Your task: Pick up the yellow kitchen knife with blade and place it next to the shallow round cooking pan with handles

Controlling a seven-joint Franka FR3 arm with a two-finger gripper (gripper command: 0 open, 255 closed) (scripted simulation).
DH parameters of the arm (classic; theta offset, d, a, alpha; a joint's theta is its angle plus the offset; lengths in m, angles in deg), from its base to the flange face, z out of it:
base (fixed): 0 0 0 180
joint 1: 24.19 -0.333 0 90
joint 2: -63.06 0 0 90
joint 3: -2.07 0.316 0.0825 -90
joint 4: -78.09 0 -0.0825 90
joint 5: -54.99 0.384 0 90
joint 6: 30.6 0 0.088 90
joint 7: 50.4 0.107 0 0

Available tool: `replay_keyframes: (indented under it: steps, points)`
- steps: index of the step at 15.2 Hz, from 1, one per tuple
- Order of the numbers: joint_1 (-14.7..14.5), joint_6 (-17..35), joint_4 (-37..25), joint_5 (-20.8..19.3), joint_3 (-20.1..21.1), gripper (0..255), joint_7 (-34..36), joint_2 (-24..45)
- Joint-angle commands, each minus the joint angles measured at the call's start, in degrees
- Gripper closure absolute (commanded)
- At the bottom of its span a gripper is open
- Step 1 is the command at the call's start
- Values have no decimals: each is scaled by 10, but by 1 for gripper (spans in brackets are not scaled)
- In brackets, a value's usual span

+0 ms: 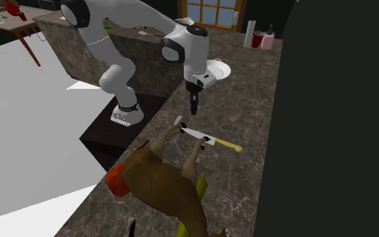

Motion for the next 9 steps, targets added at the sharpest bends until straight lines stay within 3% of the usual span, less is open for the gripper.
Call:
replay_keyframes:
  steps: [1, 9]
  points:
    - [-1, 27, -22, 13, -10, 0, -22, 44]
    - [13, 94, -139, 93, -34, 0, -124, 217]
